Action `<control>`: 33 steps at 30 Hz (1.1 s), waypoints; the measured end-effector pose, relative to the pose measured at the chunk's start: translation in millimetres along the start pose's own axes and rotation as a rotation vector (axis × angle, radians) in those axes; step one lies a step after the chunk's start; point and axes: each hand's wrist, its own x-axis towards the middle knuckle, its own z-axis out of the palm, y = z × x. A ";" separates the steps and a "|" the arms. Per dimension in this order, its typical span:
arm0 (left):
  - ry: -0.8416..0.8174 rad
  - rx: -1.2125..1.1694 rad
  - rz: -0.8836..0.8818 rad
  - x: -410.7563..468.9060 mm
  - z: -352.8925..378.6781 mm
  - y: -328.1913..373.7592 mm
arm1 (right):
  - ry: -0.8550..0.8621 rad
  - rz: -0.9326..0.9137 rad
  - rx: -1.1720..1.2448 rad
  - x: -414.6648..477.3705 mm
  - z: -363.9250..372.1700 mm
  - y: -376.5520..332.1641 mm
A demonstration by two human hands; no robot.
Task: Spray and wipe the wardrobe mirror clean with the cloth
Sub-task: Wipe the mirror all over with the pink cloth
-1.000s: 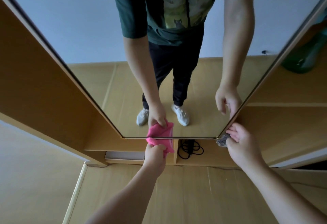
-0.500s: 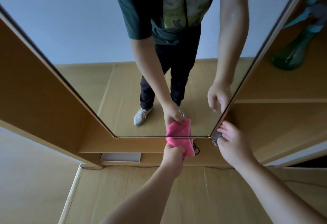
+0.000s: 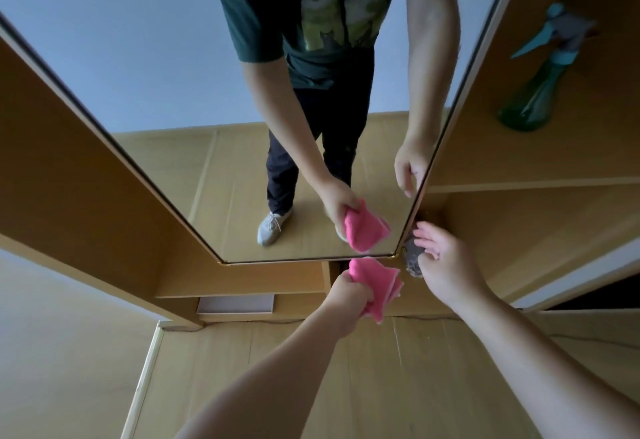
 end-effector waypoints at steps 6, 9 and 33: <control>-0.052 0.164 0.091 -53.3 -0.1 40.0 | 0.060 -0.038 0.011 -22.1 -21.6 -36.5; 0.013 0.339 0.226 -88.3 -6.9 71.2 | 0.102 -0.068 0.021 -38.1 -34.7 -67.7; 0.203 0.452 1.112 -408.4 -99.4 319.4 | 0.762 -0.469 0.141 -107.0 -152.1 -392.2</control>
